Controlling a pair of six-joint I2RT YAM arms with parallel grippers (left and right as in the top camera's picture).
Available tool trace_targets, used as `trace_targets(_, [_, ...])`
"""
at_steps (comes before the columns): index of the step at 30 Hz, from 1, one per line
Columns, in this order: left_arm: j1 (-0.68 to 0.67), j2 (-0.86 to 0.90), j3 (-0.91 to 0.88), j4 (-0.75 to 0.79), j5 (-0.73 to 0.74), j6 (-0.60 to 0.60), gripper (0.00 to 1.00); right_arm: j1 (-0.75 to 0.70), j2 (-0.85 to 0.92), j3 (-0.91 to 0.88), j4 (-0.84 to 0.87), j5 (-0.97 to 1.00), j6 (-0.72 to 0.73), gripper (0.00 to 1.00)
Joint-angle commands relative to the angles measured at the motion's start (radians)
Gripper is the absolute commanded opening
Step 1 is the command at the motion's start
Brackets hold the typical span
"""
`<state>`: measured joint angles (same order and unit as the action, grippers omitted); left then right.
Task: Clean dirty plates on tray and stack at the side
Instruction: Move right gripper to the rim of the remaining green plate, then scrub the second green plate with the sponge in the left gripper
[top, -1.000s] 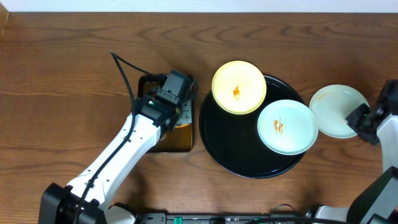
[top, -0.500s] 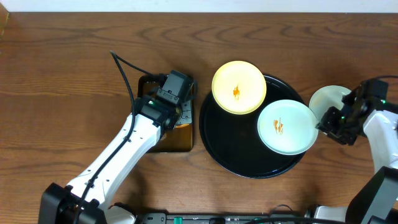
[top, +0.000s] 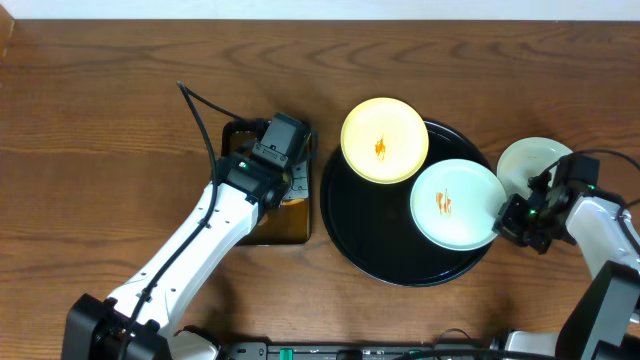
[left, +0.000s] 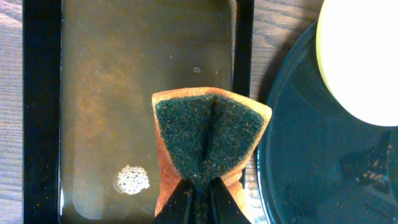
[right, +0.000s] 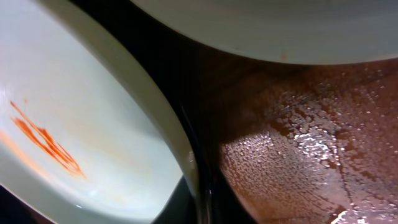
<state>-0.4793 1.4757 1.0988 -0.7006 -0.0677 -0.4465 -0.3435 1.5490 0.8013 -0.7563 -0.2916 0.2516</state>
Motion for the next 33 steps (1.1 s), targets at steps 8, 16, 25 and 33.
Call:
trace_targets(8, [0.003,0.007,0.003,-0.003,-0.023,0.008,0.08,0.019,-0.125,-0.003,-0.013,-0.047,0.002,0.01])
trace_targets(16, [0.003,0.007,0.003,-0.002,-0.023,0.008,0.08,0.123,-0.207,-0.003,-0.096,-0.056,0.003,0.01])
trace_targets(25, [-0.005,0.007,0.003,0.022,0.118,0.008,0.07,0.289,-0.206,-0.098,-0.047,-0.023,0.072,0.01])
trace_targets(33, [-0.128,0.008,0.003,0.090,0.171,0.008,0.07,0.409,-0.205,-0.251,0.118,-0.024,0.192,0.01])
